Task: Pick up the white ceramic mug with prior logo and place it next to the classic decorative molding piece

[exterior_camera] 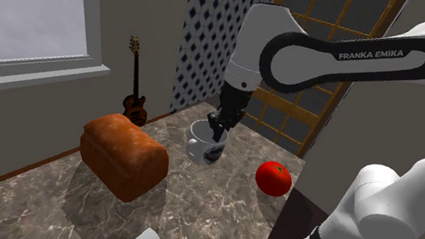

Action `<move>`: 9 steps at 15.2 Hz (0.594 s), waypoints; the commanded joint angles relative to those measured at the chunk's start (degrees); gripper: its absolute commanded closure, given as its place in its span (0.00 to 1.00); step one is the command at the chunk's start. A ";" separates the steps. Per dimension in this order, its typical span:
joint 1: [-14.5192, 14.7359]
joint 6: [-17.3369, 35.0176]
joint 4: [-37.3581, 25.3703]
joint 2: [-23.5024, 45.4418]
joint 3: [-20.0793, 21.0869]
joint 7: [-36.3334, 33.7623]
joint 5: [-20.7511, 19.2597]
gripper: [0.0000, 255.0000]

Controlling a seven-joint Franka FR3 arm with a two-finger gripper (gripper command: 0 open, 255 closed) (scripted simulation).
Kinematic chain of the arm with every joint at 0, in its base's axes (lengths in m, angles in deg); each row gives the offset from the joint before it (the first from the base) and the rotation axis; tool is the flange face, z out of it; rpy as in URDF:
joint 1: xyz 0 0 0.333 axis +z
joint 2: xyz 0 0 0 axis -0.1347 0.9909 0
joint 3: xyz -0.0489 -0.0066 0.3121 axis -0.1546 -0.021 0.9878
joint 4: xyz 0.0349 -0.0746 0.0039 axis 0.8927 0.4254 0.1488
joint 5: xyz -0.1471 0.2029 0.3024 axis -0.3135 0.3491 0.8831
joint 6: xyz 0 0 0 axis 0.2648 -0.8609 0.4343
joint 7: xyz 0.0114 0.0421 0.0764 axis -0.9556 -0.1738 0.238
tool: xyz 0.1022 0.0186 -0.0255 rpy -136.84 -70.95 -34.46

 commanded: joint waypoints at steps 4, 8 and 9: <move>3.30 -0.90 2.27 -3.82 4.59 -6.33 2.68 1.00; 5.94 -1.37 3.19 -5.88 8.47 -11.51 4.93 1.00; 6.58 -1.48 3.26 -6.23 9.49 -12.84 5.48 1.00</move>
